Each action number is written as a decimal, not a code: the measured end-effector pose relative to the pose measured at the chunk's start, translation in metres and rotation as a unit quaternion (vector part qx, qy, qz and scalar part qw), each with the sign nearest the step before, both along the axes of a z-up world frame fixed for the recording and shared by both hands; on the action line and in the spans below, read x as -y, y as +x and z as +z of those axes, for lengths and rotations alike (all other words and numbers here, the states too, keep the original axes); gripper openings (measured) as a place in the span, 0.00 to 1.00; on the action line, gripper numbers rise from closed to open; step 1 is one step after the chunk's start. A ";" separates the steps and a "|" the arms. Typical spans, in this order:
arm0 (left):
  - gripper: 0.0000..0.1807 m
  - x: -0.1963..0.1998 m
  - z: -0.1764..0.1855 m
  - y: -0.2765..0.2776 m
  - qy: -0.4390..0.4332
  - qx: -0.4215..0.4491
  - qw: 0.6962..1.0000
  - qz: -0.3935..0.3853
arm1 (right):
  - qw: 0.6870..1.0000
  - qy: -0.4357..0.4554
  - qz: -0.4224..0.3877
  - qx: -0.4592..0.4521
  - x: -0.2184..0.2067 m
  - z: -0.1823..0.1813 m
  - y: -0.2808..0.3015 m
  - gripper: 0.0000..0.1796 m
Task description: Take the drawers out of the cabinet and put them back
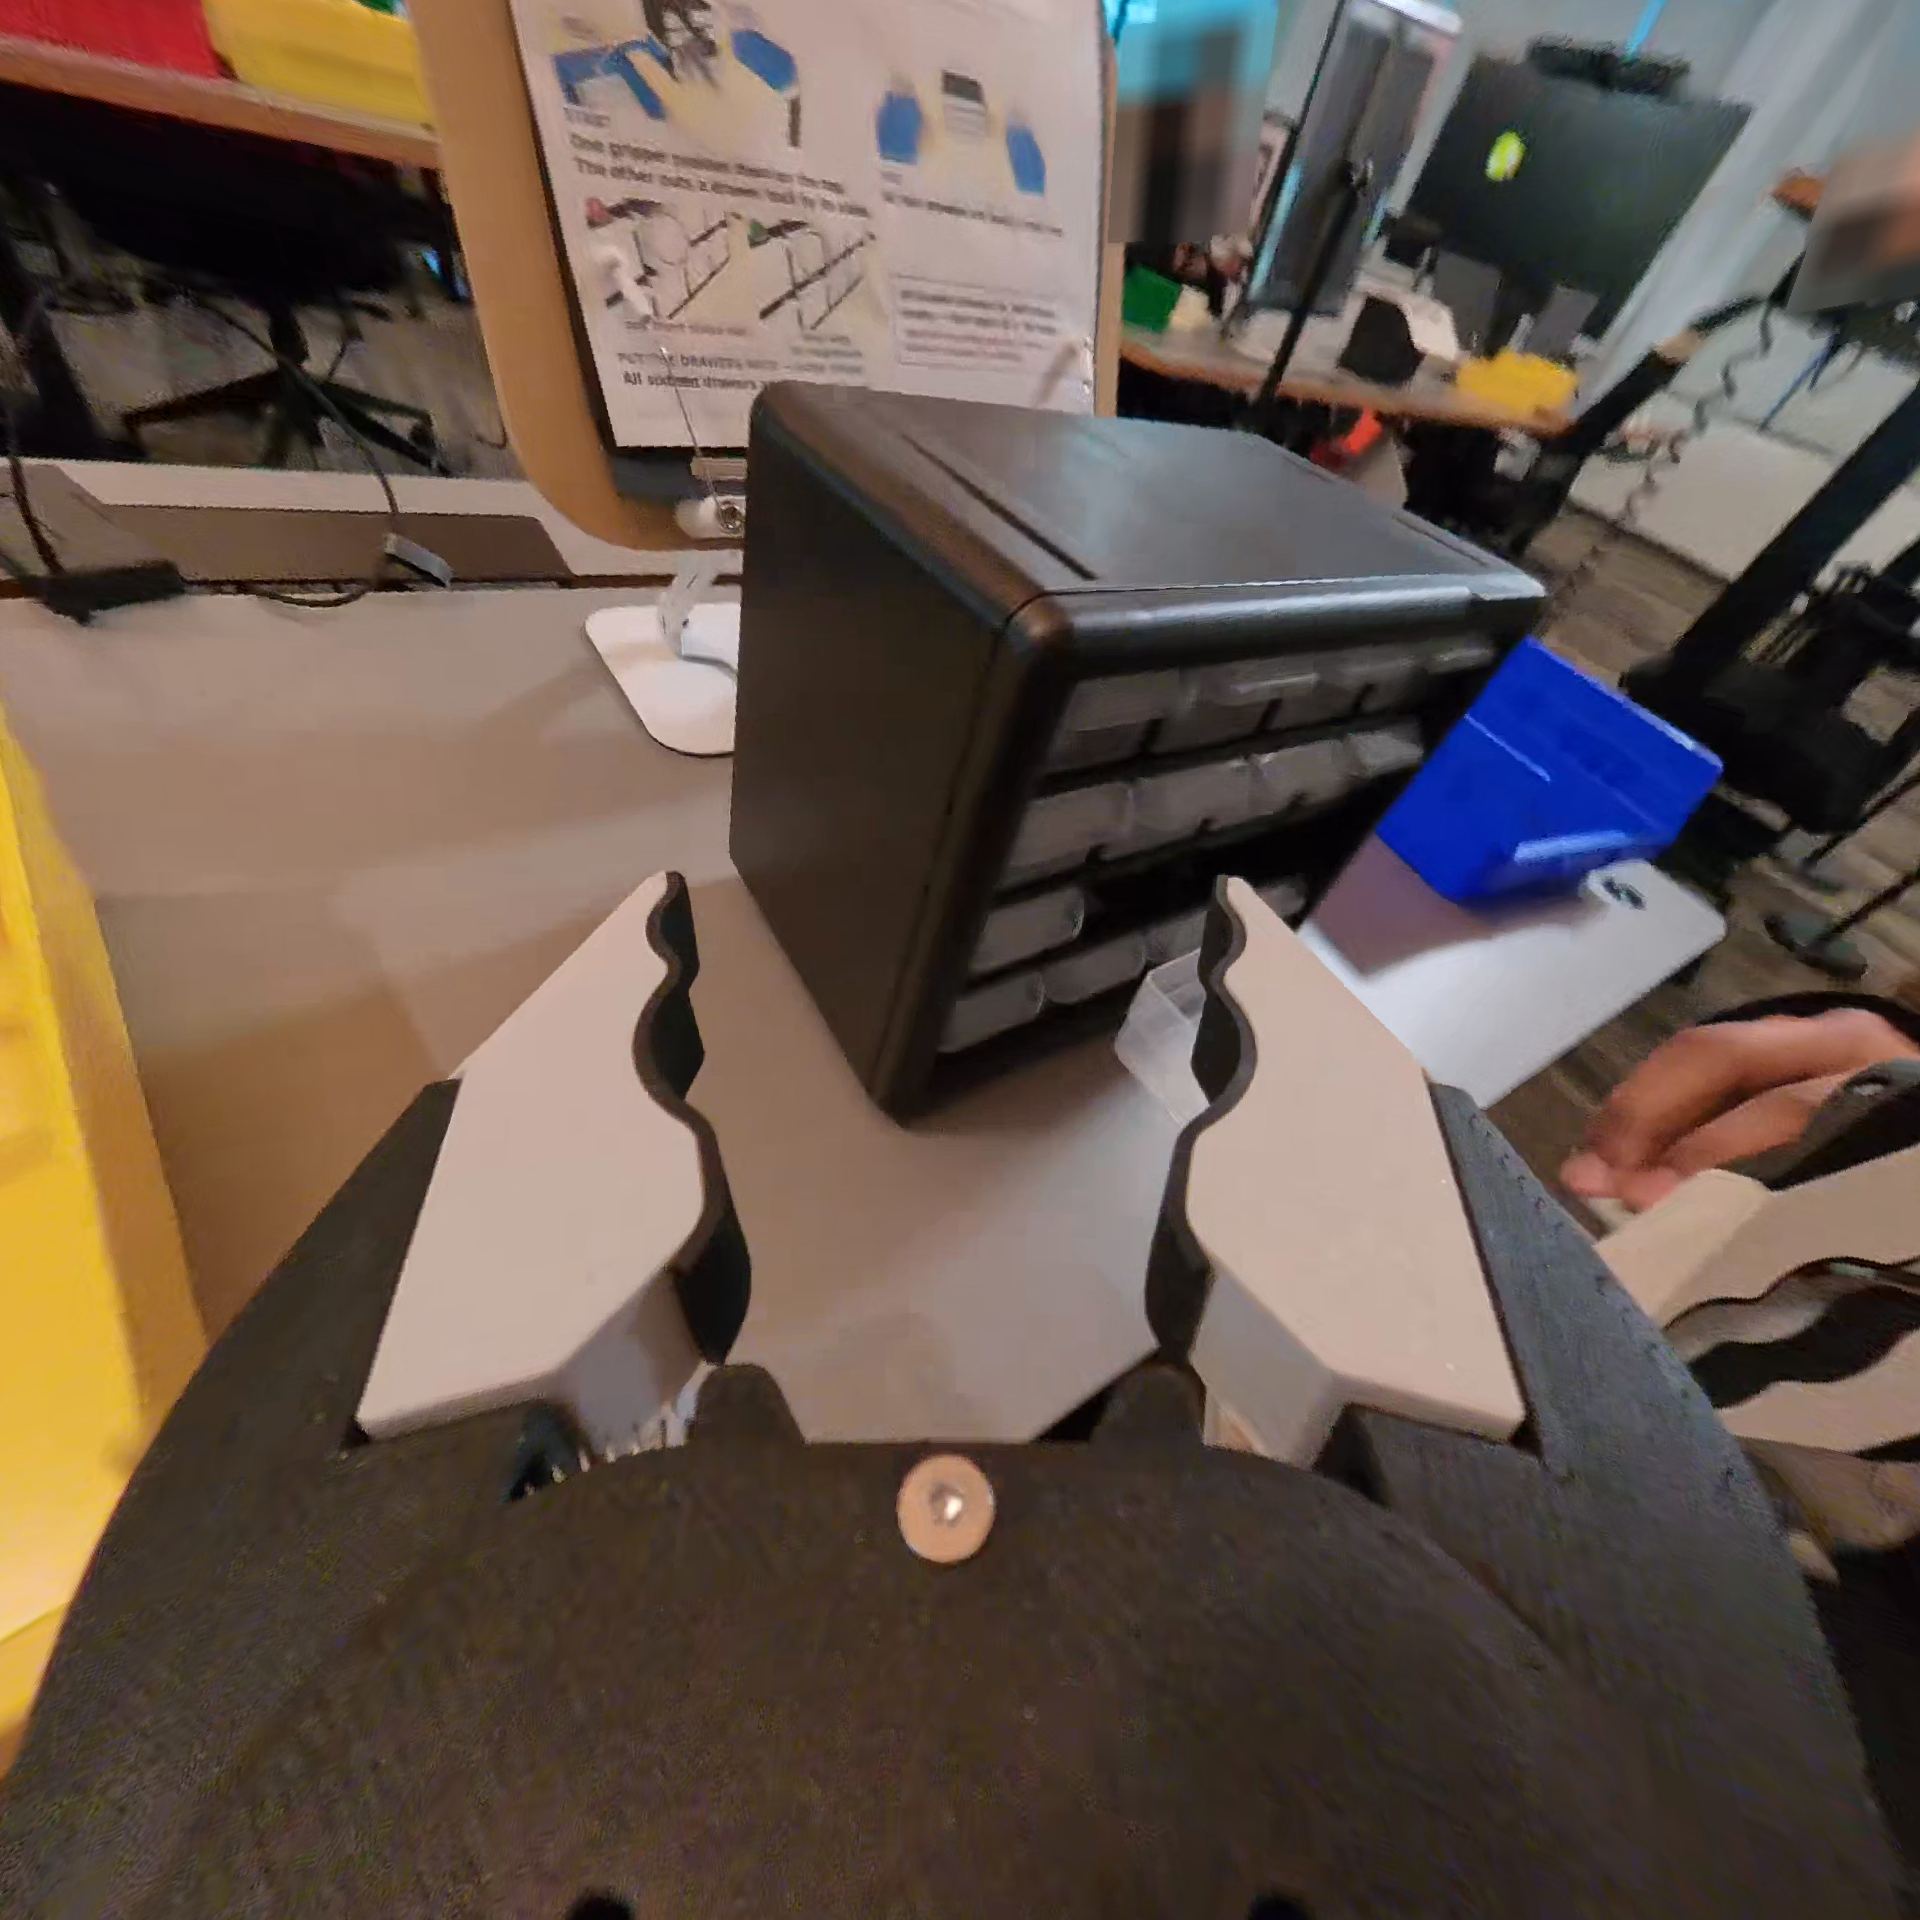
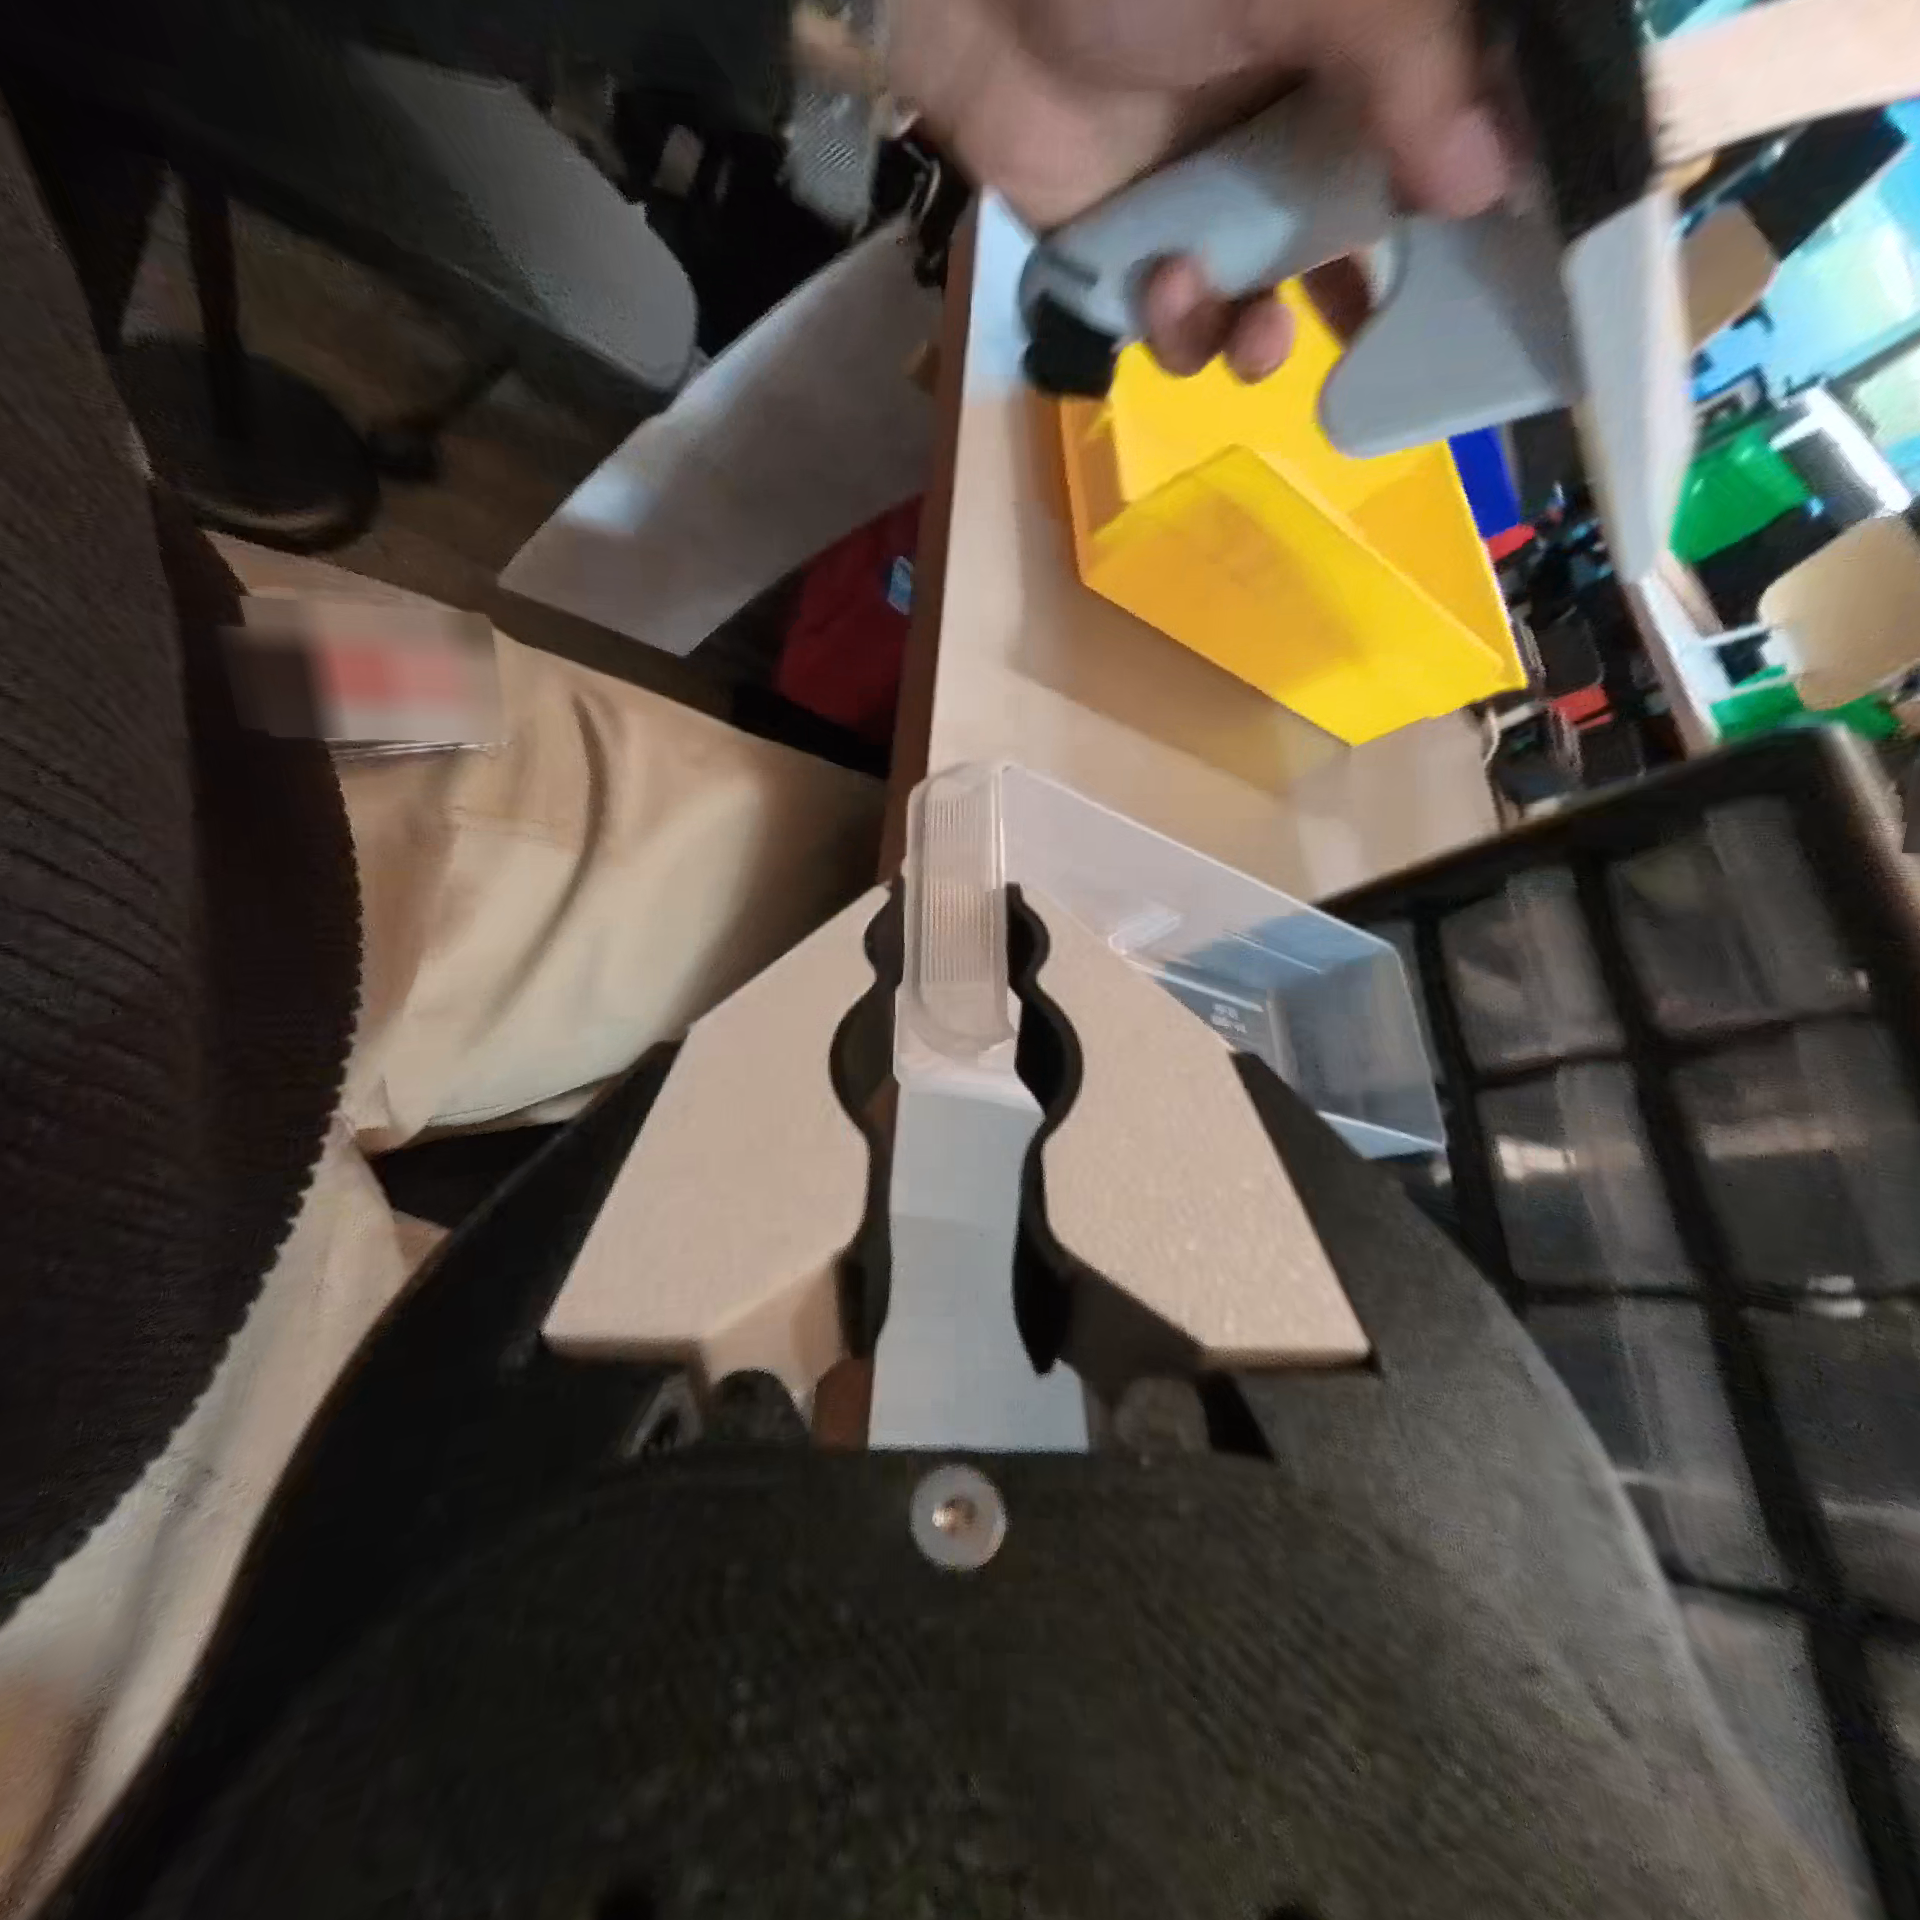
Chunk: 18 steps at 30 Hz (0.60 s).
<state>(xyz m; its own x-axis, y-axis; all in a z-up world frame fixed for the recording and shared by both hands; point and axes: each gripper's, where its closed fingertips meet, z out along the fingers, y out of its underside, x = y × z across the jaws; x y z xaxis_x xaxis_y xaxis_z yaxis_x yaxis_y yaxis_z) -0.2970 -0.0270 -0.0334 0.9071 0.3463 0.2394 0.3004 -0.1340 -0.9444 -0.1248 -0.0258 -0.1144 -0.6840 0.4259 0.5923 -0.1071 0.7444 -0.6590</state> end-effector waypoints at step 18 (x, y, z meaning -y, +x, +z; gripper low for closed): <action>0.47 -0.056 -0.074 0.009 0.062 -0.071 0.992 -0.086 | 0.980 -0.177 0.016 0.092 -0.048 0.018 -0.015 0.10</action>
<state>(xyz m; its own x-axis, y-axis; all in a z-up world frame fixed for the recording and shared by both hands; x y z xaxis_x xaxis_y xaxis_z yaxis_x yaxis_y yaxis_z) -0.2875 0.0290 -0.1075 0.9781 0.1584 0.1353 0.1450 -0.0516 -0.9881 -0.1401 0.0226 -0.0959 -0.7819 0.5588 0.2763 0.0185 0.4638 -0.8858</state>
